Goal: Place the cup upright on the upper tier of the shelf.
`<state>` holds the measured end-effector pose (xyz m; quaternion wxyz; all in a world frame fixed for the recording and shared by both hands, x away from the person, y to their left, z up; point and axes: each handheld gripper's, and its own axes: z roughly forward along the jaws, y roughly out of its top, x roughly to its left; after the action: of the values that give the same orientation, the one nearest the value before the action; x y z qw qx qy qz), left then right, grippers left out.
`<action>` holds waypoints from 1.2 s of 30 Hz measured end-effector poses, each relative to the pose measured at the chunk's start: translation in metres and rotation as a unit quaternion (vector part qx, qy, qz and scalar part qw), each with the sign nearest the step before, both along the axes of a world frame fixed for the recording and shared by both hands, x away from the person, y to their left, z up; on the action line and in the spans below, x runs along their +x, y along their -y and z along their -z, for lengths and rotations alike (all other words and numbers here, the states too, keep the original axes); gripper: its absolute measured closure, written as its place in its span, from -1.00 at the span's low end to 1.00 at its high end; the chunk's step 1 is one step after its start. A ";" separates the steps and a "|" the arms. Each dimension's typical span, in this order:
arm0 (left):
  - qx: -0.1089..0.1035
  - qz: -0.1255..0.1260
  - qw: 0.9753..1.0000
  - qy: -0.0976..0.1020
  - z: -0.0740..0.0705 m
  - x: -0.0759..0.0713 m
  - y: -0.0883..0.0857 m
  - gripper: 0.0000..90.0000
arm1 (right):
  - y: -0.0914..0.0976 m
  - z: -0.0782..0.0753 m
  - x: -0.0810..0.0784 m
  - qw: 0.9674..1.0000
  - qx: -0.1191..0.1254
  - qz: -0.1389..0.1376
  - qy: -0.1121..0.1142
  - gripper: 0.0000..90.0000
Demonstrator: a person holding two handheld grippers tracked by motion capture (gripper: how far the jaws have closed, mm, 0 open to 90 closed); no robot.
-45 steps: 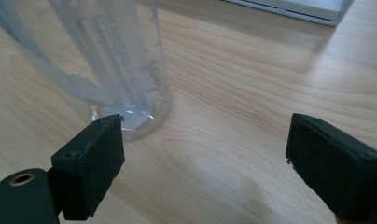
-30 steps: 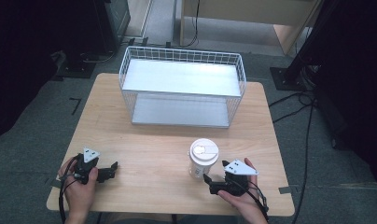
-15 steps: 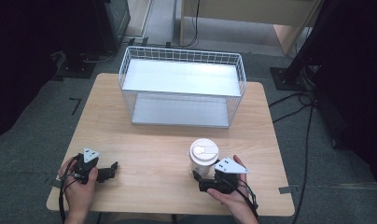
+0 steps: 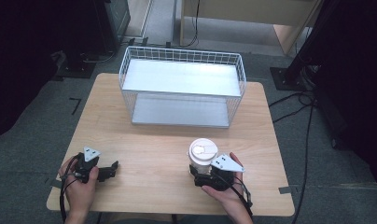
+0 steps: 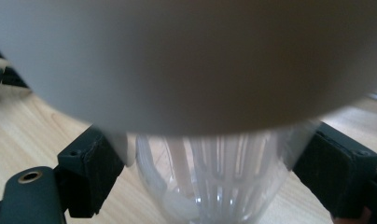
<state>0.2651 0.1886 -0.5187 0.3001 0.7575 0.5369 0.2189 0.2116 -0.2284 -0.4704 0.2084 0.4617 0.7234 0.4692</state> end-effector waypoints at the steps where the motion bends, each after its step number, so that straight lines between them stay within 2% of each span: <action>1: 0.000 0.000 1.000 0.000 0.000 0.000 0.000 -0.95 | -0.001 -0.001 0.001 1.000 -0.001 0.002 0.003 -0.69; 8: 0.000 0.000 1.000 0.000 0.000 0.000 0.000 -0.95 | -0.009 -0.005 0.002 1.000 -0.004 0.014 0.022 -0.69; 10: 0.000 0.001 1.000 -0.001 0.000 0.000 0.000 -0.95 | -0.011 -0.008 0.003 0.999 0.000 0.018 0.032 -0.69; 21: 0.000 0.001 1.000 0.000 0.000 0.001 0.000 -0.95 | -0.011 -0.013 0.004 0.998 0.016 0.022 0.050 -0.69; 24: 0.000 0.001 1.000 0.000 0.000 0.001 0.000 -0.95 | -0.012 -0.015 0.004 0.998 0.018 0.026 0.060 -0.69; 25: 0.000 0.001 1.000 0.000 0.000 0.001 0.000 -0.95 | -0.012 -0.016 0.004 0.997 0.023 0.030 0.070 -0.70; 29: 0.000 0.001 1.000 -0.001 0.000 0.001 0.000 -0.95 | -0.014 -0.015 0.006 0.996 0.029 0.039 0.077 -0.70; 36: 0.000 0.001 1.000 0.000 0.000 0.001 0.000 -0.95 | -0.015 -0.015 0.006 0.995 0.022 0.042 0.088 -0.67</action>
<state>0.2661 0.1884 -0.5188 0.3004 0.7579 0.5365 0.2181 0.2180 -0.2138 -0.4549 0.2804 0.4530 0.6715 0.5150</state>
